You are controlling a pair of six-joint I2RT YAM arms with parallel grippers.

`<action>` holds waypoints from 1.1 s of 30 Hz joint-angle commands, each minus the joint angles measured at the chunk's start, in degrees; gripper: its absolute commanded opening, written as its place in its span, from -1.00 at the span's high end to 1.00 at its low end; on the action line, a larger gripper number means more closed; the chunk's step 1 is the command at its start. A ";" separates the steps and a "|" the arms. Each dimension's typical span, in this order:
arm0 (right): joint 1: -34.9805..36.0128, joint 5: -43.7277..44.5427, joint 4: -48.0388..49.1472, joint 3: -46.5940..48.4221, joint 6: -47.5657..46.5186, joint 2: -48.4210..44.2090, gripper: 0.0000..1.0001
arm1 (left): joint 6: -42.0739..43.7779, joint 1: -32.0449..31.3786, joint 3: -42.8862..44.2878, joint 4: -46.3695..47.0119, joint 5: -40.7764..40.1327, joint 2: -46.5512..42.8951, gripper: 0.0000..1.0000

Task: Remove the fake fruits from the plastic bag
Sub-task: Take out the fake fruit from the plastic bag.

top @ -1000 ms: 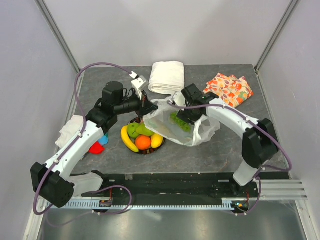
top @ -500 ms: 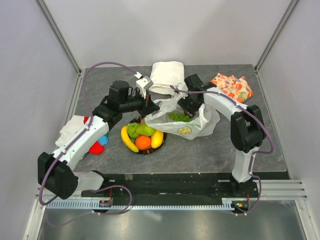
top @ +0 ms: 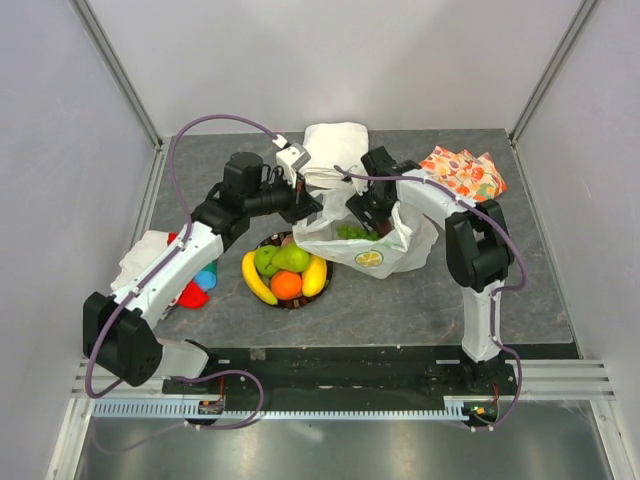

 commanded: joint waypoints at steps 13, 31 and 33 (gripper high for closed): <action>-1.96 -6.80 -8.26 7.96 1.28 -8.21 -0.01 | -2.59 -0.18 1.86 4.93 -3.69 1.10 0.97; -3.37 -25.78 -11.18 1.65 0.67 -26.88 -0.03 | -6.11 -2.29 5.28 16.63 -7.64 3.91 0.97; -3.46 -26.06 -11.80 3.14 0.84 -25.91 -0.03 | -6.28 -2.64 6.07 16.63 -7.82 5.06 0.96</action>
